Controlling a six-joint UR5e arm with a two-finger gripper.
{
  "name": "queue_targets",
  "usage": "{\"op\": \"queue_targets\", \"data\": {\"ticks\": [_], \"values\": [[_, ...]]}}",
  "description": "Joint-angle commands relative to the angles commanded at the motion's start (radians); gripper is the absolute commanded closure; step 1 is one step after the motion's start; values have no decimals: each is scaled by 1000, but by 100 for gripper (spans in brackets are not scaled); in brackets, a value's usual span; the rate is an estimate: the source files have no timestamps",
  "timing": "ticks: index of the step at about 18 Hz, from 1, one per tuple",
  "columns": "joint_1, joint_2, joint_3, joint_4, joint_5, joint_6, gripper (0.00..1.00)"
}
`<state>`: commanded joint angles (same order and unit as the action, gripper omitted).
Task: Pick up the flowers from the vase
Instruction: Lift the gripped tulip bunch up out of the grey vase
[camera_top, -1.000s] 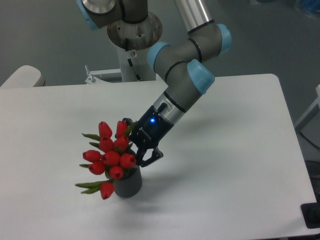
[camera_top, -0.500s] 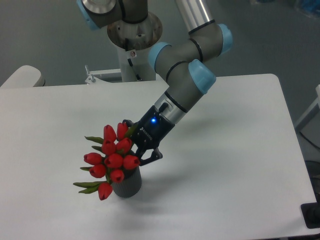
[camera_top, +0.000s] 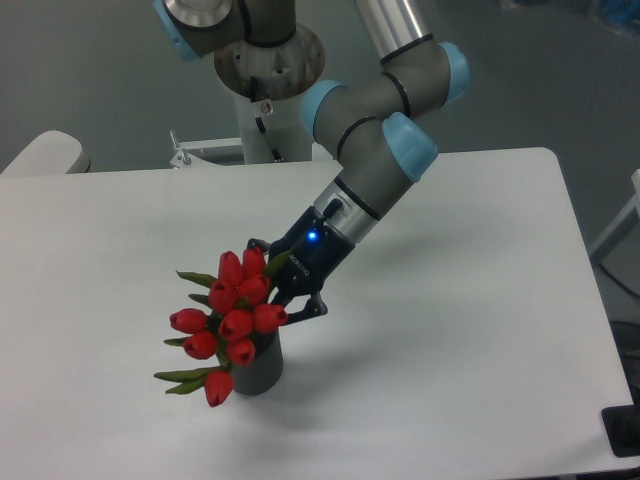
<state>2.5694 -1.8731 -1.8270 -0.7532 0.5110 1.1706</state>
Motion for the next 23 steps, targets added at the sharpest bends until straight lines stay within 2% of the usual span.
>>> {"op": "queue_targets", "data": {"ticks": [11,15,23], "values": [[9,77,9,-2,-34,-123,69],[11,103,32,-2,-77,-170,69],[20,104,115,-2,-77,-255,69]]}}
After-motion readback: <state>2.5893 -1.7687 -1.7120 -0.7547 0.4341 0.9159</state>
